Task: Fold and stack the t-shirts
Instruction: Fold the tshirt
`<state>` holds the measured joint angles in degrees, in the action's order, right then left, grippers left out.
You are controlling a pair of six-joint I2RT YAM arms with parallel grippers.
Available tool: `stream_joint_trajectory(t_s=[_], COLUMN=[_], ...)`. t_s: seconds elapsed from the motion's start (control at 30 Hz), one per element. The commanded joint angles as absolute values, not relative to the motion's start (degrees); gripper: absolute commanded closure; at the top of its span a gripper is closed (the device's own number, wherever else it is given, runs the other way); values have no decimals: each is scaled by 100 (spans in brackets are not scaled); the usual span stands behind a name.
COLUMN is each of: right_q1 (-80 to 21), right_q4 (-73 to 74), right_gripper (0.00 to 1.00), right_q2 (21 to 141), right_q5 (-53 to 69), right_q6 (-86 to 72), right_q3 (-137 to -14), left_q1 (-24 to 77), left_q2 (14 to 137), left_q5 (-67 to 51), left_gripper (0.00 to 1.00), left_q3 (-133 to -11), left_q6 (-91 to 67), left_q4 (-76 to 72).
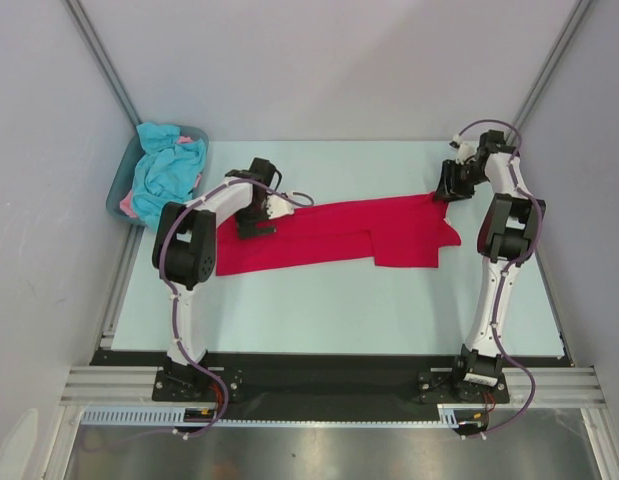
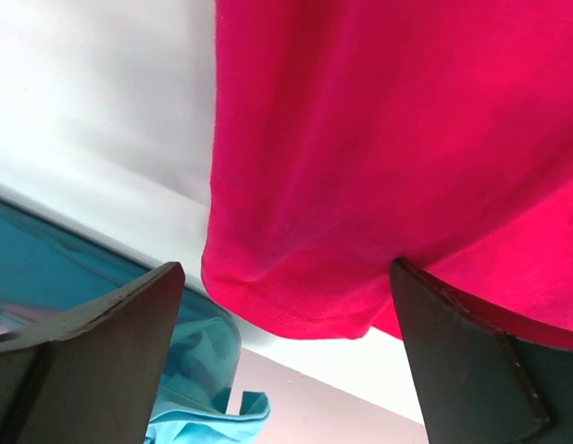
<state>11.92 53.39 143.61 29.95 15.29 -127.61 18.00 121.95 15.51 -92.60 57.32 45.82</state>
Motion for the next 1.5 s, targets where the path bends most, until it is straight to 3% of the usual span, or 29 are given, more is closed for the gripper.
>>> stream_joint_trajectory(t_s=[0.0,0.23,0.53,0.57,0.63,0.7,1.47], right_q1=[1160,1081,1046,1028,985,888,501], right_q4=[5186,5229,5063,5002,4861,4738,4737], right_gripper=[48,43,46,50,72,100,100], right_q2=[13975,13324,13324,13342,13421,13525,13816], right_q5=[2575,2540,2575,2619,2681,2672,2496], right_q6=[1705,1740,1486,1451,1407,1380,1433], right_q3=[-12692,-12761,-12683,-12639,-12473,-12393,-12340], left_q1=[1854,1846,1819,1793,1749,1705,1486], left_q2=[11909,11576,11198,11189,11258,11399,12787], left_q5=[1722,1776,1643,1696,1941,2082,2538], left_gripper=[0,0,0,0,0,0,0], left_q3=[-9089,-9009,-9000,-8956,-8816,-8780,-9245], left_q6=[5801,5617,5590,5599,5599,5616,5757], left_q4=[4378,3867,3561,3220,2832,2584,2145])
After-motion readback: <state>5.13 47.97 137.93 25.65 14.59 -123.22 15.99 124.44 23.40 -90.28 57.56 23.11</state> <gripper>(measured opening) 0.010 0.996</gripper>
